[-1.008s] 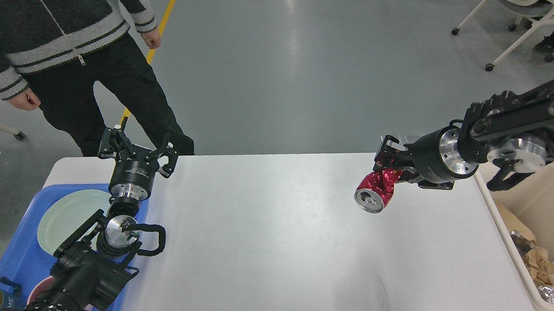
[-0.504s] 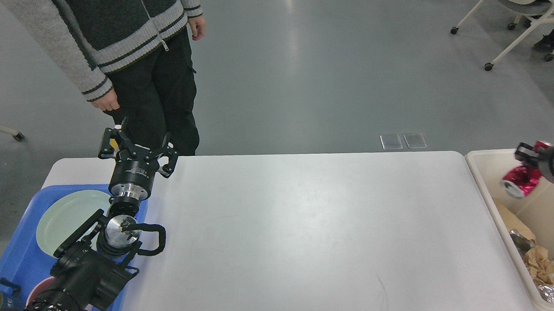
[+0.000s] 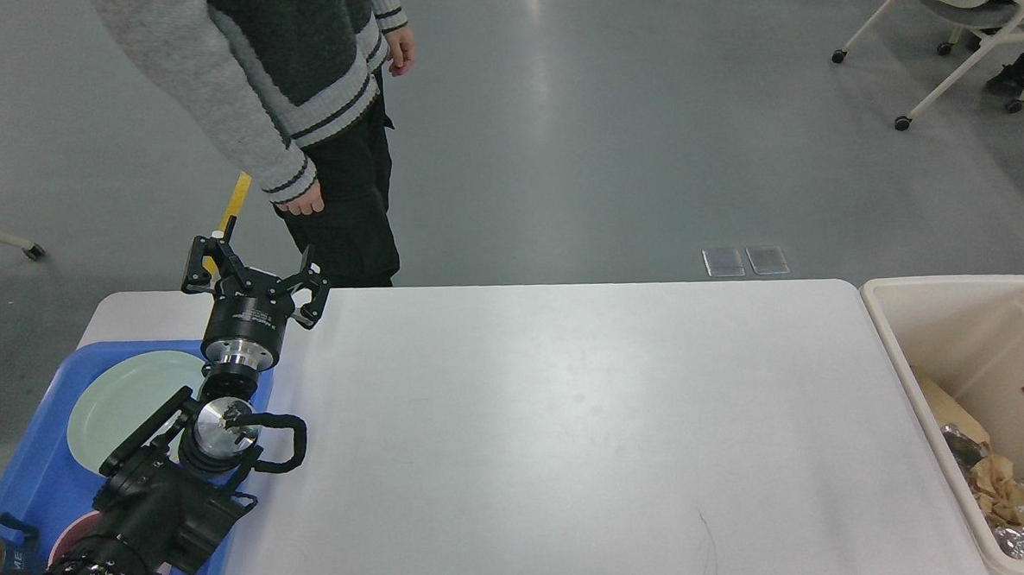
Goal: Tidy desktop
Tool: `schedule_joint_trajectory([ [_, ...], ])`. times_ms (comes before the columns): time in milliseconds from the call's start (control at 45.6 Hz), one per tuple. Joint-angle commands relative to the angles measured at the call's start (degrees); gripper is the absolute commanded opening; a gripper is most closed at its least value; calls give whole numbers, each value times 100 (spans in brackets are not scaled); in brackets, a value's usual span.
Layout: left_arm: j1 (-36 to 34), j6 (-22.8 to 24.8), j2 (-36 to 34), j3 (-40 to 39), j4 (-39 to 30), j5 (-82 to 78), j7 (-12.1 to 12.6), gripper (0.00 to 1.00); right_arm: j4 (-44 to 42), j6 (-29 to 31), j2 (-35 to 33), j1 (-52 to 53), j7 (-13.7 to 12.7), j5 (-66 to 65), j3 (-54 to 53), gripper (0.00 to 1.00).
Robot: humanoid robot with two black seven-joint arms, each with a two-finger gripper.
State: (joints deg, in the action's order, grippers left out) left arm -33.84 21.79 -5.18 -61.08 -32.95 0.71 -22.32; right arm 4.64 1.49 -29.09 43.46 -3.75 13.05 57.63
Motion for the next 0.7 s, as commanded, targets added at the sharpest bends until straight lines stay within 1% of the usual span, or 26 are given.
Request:
schedule_joint_trajectory([
  [0,0,0,0,0,-1,0,0,97,2,-8,9,-4,-3,13,-23,100],
  [131,0,0,0,0,7,0,0,97,2,-26,35,14,-3,31,-49,100],
  [241,0,0,0,0,-1,0,0,97,2,-17,123,102,15,39,-488,100],
  [329,0,0,0,0,-1,0,0,97,10,62,167,321,41,66,-1278,100],
  [438,0,1,0,0,-1,0,0,97,116,97,185,725,102,171,-2709,100],
  [482,0,9,0,0,-1,0,0,97,203,132,228,848,190,189,-3395,100],
  [548,0,0,0,0,-1,0,0,97,484,290,290,1015,401,198,-4519,100],
  [679,0,0,0,0,-1,0,0,97,1143,1054,193,1033,893,189,-6507,100],
])
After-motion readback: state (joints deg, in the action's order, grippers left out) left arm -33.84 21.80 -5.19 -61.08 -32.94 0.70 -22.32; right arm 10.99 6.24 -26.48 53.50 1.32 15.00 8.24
